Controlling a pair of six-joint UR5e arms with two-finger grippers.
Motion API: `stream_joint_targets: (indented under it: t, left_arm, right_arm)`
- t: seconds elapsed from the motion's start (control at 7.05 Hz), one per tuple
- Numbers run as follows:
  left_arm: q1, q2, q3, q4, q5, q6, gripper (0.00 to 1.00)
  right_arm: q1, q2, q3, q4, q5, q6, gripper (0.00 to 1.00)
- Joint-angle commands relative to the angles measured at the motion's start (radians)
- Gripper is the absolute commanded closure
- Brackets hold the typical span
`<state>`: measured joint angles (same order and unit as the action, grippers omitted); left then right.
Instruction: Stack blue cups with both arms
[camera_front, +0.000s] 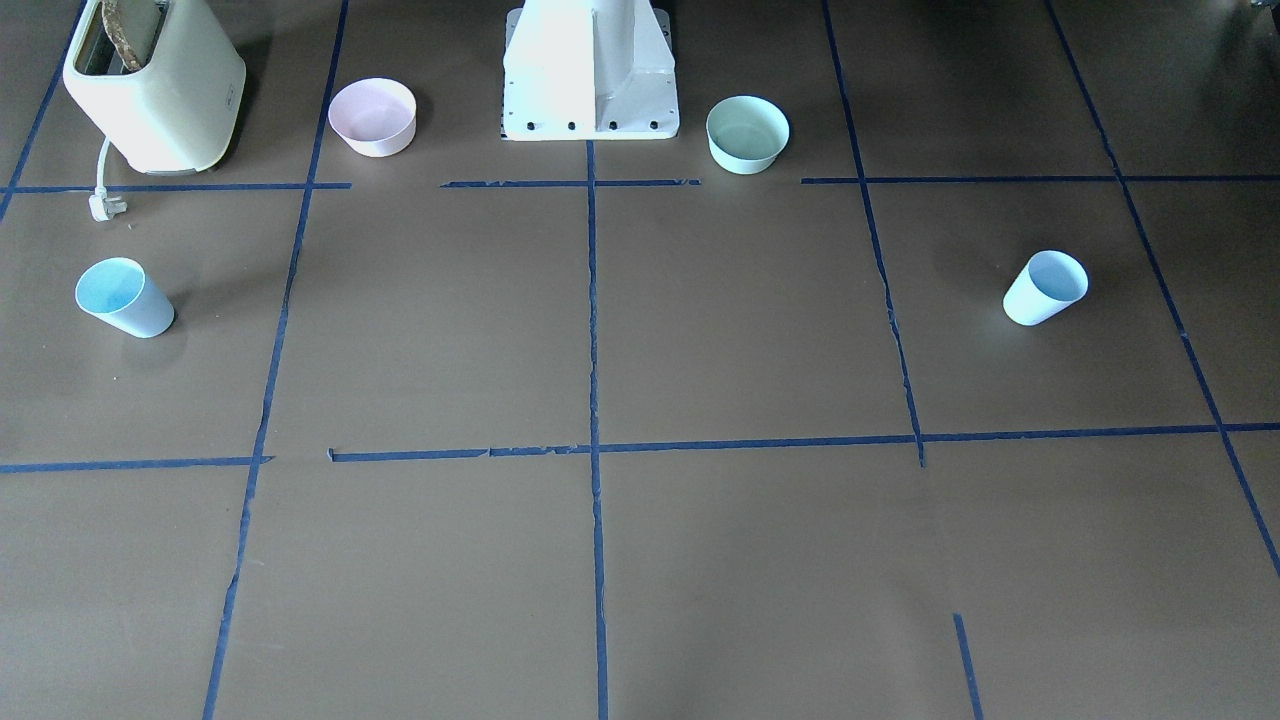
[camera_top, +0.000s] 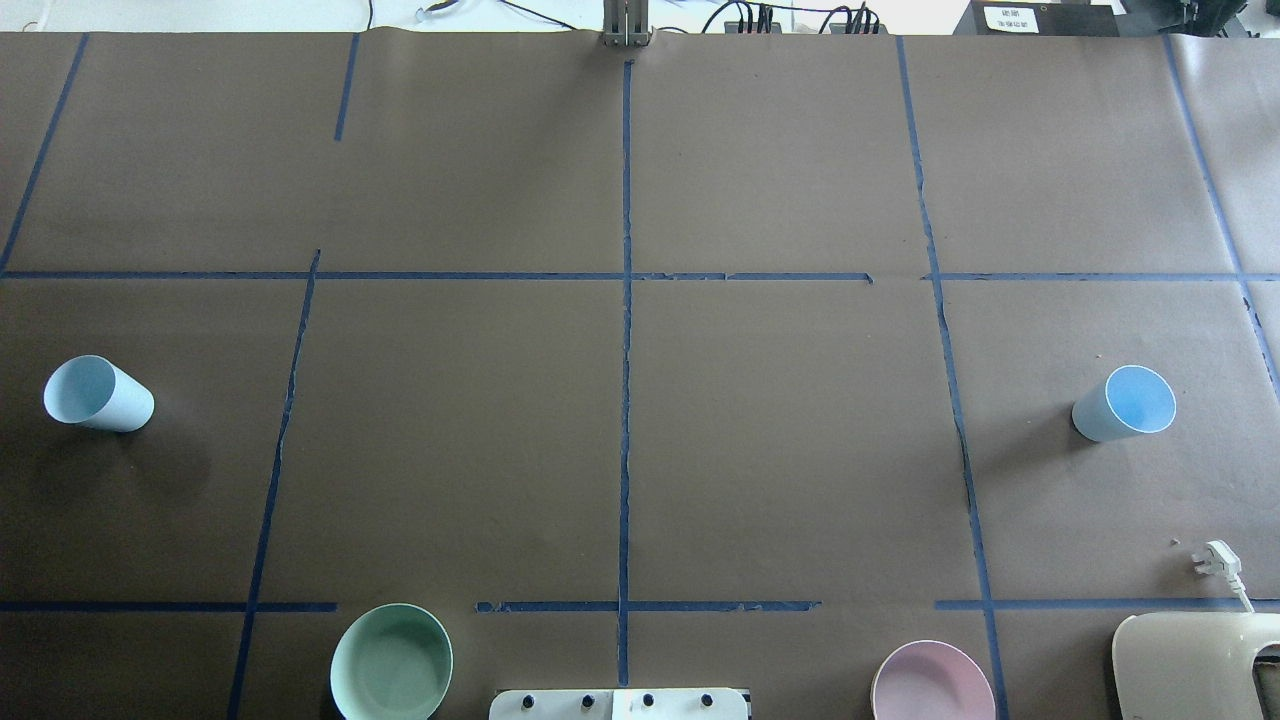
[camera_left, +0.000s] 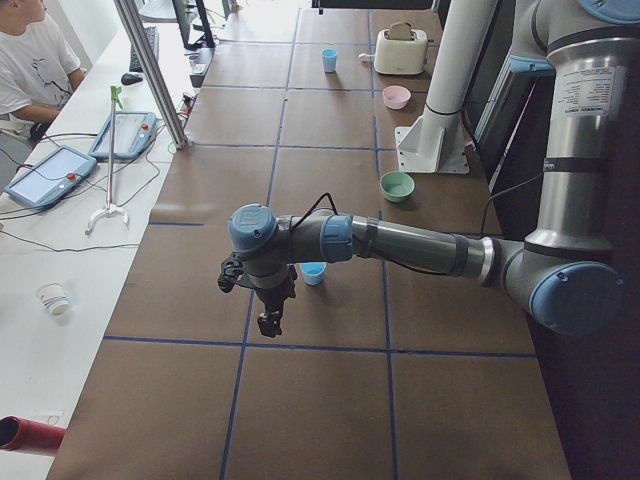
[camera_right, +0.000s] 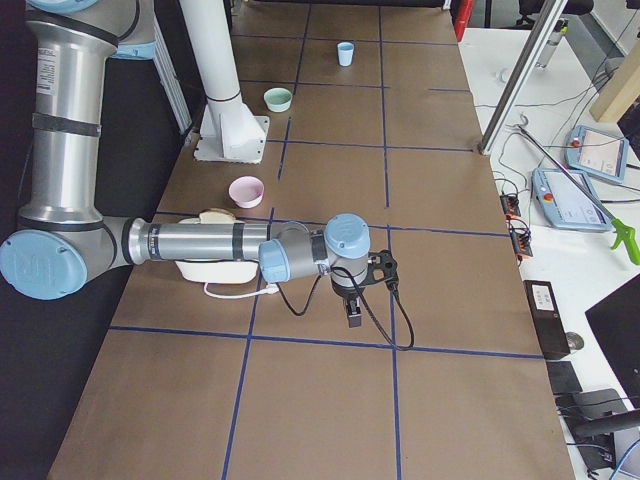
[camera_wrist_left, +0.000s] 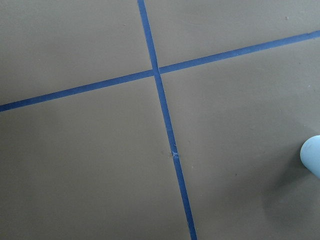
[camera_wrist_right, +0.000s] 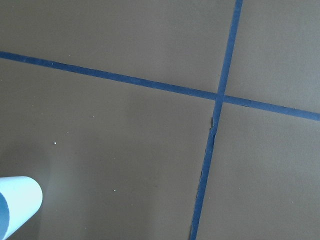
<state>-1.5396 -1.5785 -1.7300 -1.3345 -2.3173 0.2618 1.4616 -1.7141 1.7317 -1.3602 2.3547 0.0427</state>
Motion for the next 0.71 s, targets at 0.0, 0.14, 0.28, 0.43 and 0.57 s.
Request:
stream_joint_targets:
  t: [0.0,0.14,0.28,0.43,0.57]
  left_arm:
    - [0.001,0.006,-0.003,-0.003,-0.001,0.002,0.0]
    - [0.001,0.009,-0.003,-0.005,-0.001,0.002,0.0]
    - [0.001,0.009,-0.003,-0.005,-0.001,-0.001,0.0]
    - [0.001,0.009,0.0,-0.005,-0.019,-0.003,0.0]
    - [0.001,0.012,0.001,-0.003,-0.077,-0.006,0.0]
  right_arm:
    - [-0.001,0.001,-0.001,0.001,0.0,0.0,0.0]
    - [-0.001,0.001,-0.003,0.001,-0.002,-0.003,0.0]
    - [-0.001,0.001,-0.001,0.001,-0.002,-0.006,0.0]
    - [-0.001,0.001,-0.001,0.001,-0.002,-0.004,0.0]
    - [-0.003,0.001,0.0,0.003,-0.002,-0.004,0.0]
